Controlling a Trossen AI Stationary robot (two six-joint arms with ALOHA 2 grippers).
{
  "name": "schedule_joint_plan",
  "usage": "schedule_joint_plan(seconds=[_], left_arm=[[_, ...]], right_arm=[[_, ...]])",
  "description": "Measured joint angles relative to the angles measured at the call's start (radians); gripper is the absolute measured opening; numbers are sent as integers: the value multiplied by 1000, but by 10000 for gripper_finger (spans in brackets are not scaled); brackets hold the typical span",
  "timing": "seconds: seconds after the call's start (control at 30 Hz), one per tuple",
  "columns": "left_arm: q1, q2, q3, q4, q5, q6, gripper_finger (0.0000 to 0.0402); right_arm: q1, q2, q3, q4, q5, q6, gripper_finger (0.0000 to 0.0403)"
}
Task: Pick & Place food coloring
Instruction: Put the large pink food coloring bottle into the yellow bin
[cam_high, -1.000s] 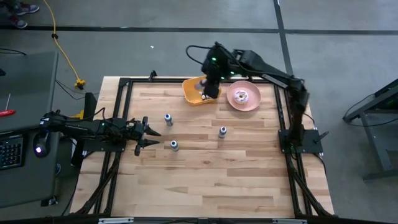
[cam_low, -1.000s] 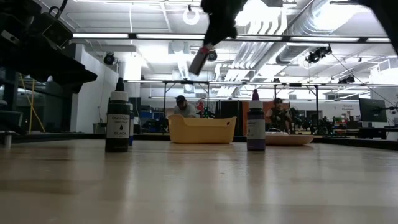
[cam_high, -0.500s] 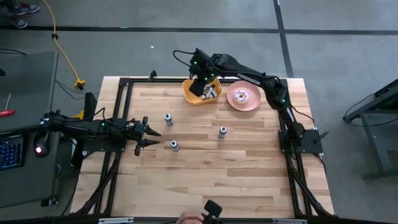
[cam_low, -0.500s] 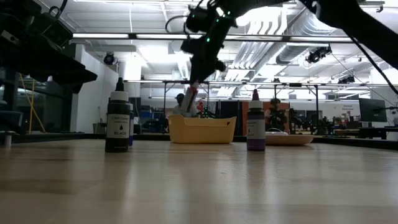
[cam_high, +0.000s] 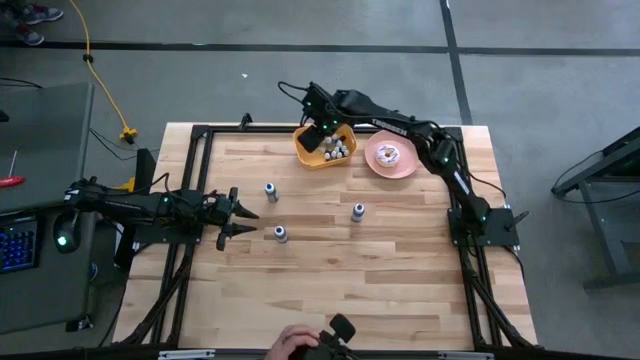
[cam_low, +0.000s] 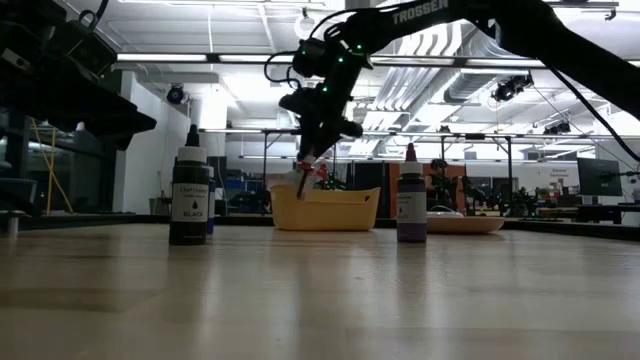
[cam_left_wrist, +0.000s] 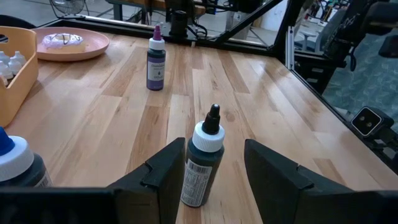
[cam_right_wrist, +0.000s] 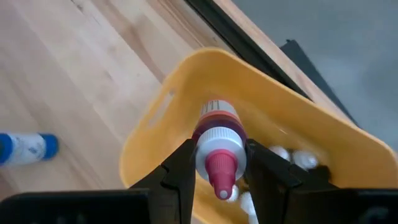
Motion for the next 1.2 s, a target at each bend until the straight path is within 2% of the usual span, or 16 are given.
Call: schedule_joint_plan(seconds=[0.2, 0.6, 0.97, 1.2], left_arm=[[0, 0, 0, 0, 1, 0, 163], [0, 0, 0, 0, 1, 0, 163], [0, 0, 0, 0, 1, 0, 163], [0, 0, 0, 0, 1, 0, 163]], right_arm=[[-17, 12, 4, 39, -13, -6, 109], [-38, 12, -18, 11, -11, -31, 109], [-27, 47, -19, -69, -90, -66, 110], [-20, 55, -19, -72, -62, -81, 113]])
